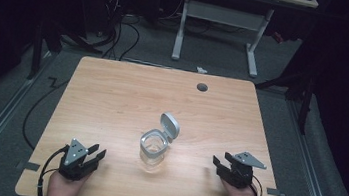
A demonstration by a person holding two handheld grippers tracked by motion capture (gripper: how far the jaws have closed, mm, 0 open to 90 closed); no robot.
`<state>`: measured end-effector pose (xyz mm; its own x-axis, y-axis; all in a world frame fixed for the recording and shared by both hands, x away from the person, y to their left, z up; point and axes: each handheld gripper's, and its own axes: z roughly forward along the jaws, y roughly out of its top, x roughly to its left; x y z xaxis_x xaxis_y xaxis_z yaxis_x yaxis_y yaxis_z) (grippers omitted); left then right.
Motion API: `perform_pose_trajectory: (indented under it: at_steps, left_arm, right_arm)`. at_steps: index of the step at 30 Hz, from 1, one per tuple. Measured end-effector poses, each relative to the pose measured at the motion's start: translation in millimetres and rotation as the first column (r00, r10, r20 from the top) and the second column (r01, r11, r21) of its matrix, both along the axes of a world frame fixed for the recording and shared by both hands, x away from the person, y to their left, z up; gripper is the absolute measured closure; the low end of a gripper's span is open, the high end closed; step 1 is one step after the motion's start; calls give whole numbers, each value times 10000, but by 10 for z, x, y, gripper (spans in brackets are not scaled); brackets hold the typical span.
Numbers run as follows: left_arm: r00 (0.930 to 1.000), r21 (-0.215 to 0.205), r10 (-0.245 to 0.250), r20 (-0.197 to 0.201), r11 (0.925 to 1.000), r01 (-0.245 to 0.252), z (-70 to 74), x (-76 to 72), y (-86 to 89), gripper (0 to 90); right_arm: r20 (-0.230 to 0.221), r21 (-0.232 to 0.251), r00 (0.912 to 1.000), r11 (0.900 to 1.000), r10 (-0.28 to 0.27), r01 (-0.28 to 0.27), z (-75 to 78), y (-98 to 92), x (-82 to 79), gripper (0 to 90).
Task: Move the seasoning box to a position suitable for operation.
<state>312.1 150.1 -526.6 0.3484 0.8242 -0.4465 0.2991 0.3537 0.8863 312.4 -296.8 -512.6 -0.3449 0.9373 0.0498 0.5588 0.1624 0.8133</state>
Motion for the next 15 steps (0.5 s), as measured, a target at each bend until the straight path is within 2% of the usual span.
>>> perform_pose_trajectory:
  at_steps: [2,4,6,10,15]
  left_arm:
    - [9999,75,-101,21,9999,100,-10,16,-21,610]
    - [10000,121,-84,50,9999,83,-14,37,-41,608]
    - [10000,74,-59,0,10000,59,-8,63,-44,614]
    - [9995,-15,317,-72,9995,-317,15,117,-58,654]
    - [9994,33,317,-132,9995,-316,18,117,-61,678]
  right_arm:
    - [-1,131,10000,9999,39,-39,-20,-21,-16,491]
    - [29,348,10000,9994,87,-88,-20,-35,-37,557]
    - [38,249,10000,9997,63,-63,-35,-18,-49,586]
    - [-170,166,9995,9995,283,-280,-80,19,-69,644]
    - [-69,47,9992,9992,389,-389,-74,57,-96,662]
